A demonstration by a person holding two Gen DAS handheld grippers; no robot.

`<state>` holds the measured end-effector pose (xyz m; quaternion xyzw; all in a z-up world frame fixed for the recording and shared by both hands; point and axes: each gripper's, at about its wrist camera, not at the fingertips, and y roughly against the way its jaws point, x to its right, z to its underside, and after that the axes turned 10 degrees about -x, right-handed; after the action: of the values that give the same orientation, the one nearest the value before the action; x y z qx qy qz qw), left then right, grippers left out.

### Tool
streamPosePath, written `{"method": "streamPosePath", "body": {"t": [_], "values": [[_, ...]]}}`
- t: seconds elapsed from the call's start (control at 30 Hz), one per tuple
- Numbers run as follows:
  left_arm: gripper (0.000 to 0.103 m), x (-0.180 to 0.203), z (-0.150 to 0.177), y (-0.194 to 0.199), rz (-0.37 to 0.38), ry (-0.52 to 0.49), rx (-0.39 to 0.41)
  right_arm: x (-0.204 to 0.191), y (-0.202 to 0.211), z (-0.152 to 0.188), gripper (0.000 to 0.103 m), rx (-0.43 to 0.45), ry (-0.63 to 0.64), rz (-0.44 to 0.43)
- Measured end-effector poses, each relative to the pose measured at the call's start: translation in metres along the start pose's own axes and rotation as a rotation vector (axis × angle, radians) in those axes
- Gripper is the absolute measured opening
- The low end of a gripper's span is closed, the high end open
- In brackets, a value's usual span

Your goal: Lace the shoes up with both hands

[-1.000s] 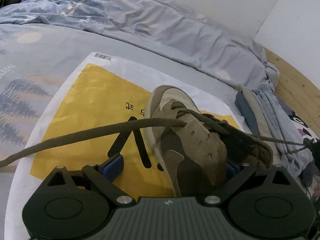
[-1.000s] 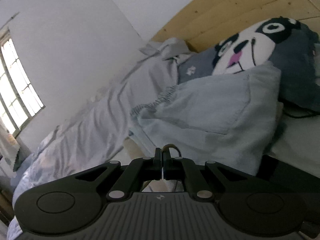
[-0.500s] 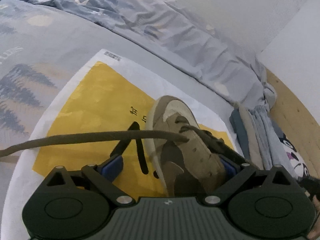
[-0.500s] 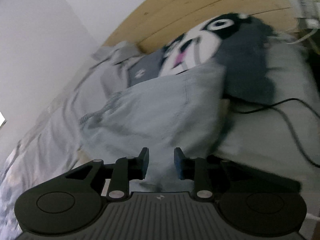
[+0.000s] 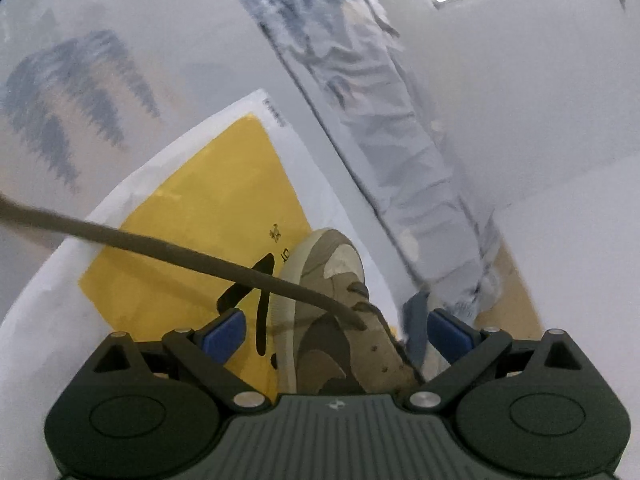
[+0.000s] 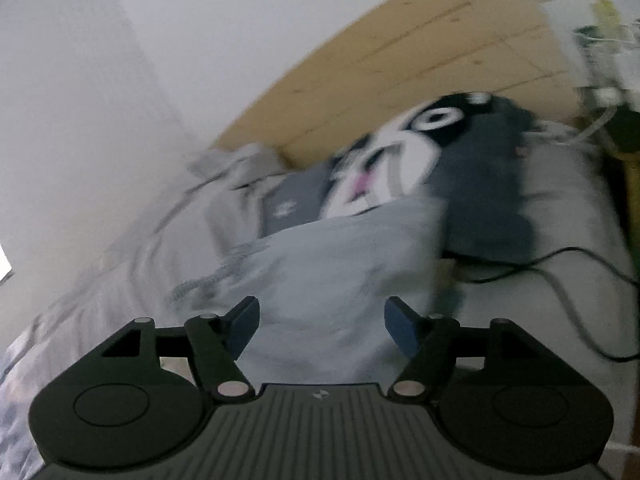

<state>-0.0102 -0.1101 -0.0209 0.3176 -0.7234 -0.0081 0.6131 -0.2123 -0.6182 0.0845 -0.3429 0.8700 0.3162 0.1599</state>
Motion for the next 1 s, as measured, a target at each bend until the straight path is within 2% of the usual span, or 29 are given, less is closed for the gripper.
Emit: {"method": "streamPosePath", "body": {"t": [0.17, 0.27, 0.37, 0.43, 0.53, 0.6, 0.67, 0.8, 0.87, 1.0], "values": [[0.1, -0.016, -0.005, 0.003, 0.059, 0.109, 0.058, -0.036, 0.006, 0.015, 0.074, -0.004, 0.129, -0.109], [0.1, -0.021, -0.008, 0.009, 0.064, 0.126, 0.105, -0.06, 0.012, 0.025, 0.081, 0.009, 0.216, -0.171], [0.1, -0.021, -0.014, 0.015, 0.055, 0.126, 0.148, -0.083, 0.024, 0.039, 0.089, 0.066, 0.331, -0.218], [0.1, -0.022, -0.019, 0.021, 0.058, 0.128, 0.178, -0.098, 0.031, 0.047, 0.089, 0.082, 0.402, -0.248], [0.098, -0.024, -0.025, 0.028, 0.067, 0.135, 0.215, -0.117, 0.039, 0.058, 0.089, 0.061, 0.489, -0.319], [0.092, -0.025, -0.029, 0.032, 0.061, 0.141, 0.23, -0.129, 0.046, 0.065, 0.089, 0.047, 0.544, -0.363], [0.075, -0.027, -0.033, 0.034, 0.054, 0.146, 0.242, -0.139, 0.053, 0.072, 0.089, 0.036, 0.602, -0.412], [0.054, -0.026, -0.039, 0.039, 0.033, 0.136, 0.248, -0.161, 0.07, 0.09, 0.089, 0.039, 0.739, -0.494], [0.038, -0.02, -0.039, 0.043, 0.024, 0.104, 0.248, -0.17, 0.078, 0.102, 0.089, 0.028, 0.802, -0.542], [0.025, -0.003, -0.041, 0.044, 0.018, 0.005, 0.246, -0.191, 0.1, 0.132, 0.089, 0.012, 0.943, -0.636]]}}
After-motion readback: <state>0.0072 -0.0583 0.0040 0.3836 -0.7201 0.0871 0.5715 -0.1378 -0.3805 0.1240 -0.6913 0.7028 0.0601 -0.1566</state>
